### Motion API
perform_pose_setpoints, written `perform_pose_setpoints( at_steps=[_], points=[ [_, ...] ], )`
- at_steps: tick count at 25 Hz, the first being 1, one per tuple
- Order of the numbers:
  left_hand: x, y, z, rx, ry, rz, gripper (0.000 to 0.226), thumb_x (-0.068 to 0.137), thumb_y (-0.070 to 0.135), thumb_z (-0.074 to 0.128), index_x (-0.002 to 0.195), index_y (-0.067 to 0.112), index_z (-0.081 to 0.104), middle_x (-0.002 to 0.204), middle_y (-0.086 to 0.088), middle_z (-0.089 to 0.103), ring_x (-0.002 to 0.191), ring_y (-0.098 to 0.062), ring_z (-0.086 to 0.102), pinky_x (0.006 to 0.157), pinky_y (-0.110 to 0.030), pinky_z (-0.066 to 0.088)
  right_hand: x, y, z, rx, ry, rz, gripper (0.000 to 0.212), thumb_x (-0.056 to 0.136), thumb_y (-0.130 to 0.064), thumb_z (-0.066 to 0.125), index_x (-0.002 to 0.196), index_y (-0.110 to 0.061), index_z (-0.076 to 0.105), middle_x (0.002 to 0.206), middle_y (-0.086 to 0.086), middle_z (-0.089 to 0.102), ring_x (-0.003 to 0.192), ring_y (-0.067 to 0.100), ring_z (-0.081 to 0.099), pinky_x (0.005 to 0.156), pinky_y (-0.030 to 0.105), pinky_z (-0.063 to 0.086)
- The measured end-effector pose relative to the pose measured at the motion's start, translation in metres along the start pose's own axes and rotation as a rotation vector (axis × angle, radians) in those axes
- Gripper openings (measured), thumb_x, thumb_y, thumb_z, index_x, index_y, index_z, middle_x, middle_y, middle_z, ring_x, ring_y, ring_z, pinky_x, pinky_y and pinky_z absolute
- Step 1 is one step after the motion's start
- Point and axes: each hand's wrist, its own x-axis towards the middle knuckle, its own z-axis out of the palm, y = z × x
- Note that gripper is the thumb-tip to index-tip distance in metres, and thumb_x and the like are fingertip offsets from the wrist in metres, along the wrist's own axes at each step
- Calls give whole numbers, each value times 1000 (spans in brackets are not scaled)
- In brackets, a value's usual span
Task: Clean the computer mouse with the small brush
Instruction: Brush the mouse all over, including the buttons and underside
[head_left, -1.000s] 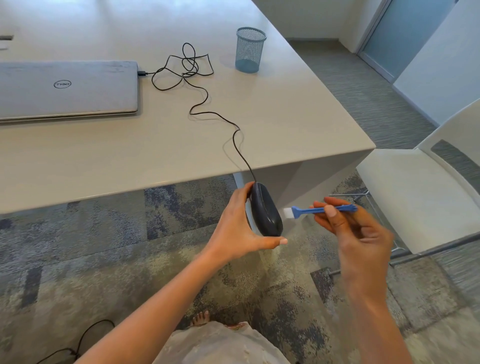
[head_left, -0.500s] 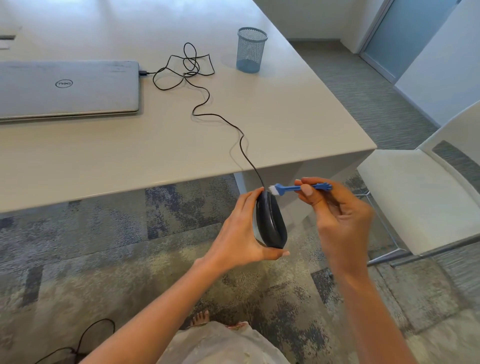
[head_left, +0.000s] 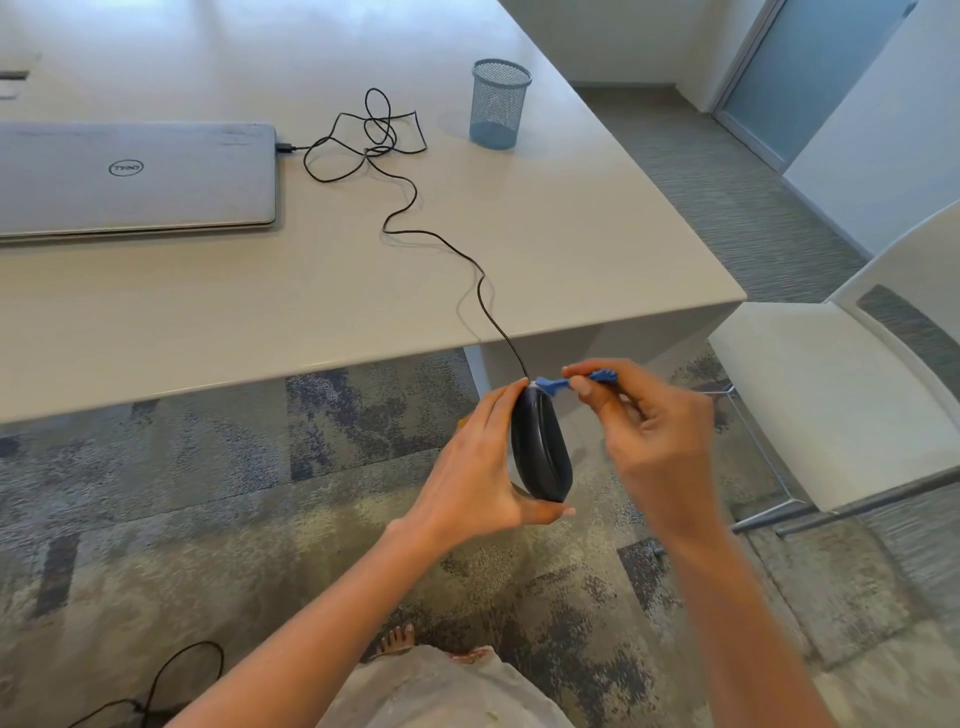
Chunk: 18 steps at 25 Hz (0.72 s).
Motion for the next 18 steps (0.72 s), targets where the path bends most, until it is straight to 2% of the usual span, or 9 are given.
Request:
perform_pose_setpoints(
  at_steps=[2, 3, 5, 7, 10, 11, 14, 15, 18],
  points=[
    [-2, 0, 1, 42, -8, 14, 127, 54, 74, 81, 153, 31, 13, 151, 14, 28, 135, -7, 37, 104, -25, 33, -5, 4, 0, -85, -26, -22, 11, 93, -12, 68, 100, -15, 76, 64, -16, 64, 45, 6, 51, 44, 18, 38],
    [-4, 0, 2, 49, -14, 9, 127, 55, 72, 82, 153, 31, 12, 153, 13, 27, 136, -8, 36, 105, -26, 34, -8, 8, -4, -95, -44, -18, 11, 92, -16, 68, 99, -17, 76, 65, -15, 67, 48, 7, 57, 45, 21, 44],
    [-7, -2, 4, 47, -12, -7, 128, 55, 68, 84, 153, 31, 10, 156, 12, 24, 138, -12, 35, 108, -29, 35, -12, 11, -16, -78, -118, 16, 15, 90, -28, 67, 97, -20, 77, 72, -6, 74, 60, 20, 69, 55, 42, 58],
    [-8, -3, 4, 49, -10, -8, 131, 55, 65, 86, 155, 30, 8, 161, 13, 17, 143, -13, 29, 112, -30, 32, -15, 12, -23, -41, -146, 17, 17, 88, -34, 66, 95, -23, 77, 78, -4, 77, 67, 27, 72, 61, 52, 59],
    [-6, 0, 4, 74, -10, 3, 135, 55, 69, 85, 156, 29, 4, 164, 12, 10, 146, -11, 21, 114, -28, 23, -12, 11, -18, 16, -19, 2, 13, 89, -28, 67, 99, -25, 75, 82, -2, 77, 67, 32, 72, 59, 53, 58],
    [-5, 2, 5, 79, -6, 0, 135, 55, 70, 84, 156, 28, 5, 164, 11, 11, 146, -11, 20, 114, -29, 22, -12, 11, -13, 12, 9, -2, 13, 90, -22, 68, 101, -22, 75, 81, -1, 77, 63, 31, 70, 55, 49, 57],
    [-3, 4, 5, 71, 14, -26, 135, 55, 68, 84, 157, 23, 9, 164, 7, 16, 147, -12, 18, 116, -34, 22, -17, 13, -9, -79, -55, -53, 13, 91, -13, 69, 101, -14, 77, 76, -7, 73, 53, 8, 61, 47, 27, 47],
    [-2, 2, 4, 76, 19, -29, 135, 55, 68, 85, 158, 21, 10, 165, 6, 14, 149, -11, 15, 118, -34, 20, -19, 16, -12, -81, -110, -48, 12, 91, -18, 69, 100, -15, 77, 75, -9, 73, 54, 7, 61, 47, 27, 48],
    [-3, -2, 3, 111, 33, -34, 137, 55, 68, 84, 158, 19, 8, 166, 5, 6, 148, -2, 2, 119, -31, 13, -20, 18, -26, -66, -170, -43, 18, 92, -34, 65, 97, -22, 77, 75, -8, 75, 57, 21, 66, 52, 46, 54]
  ],
)
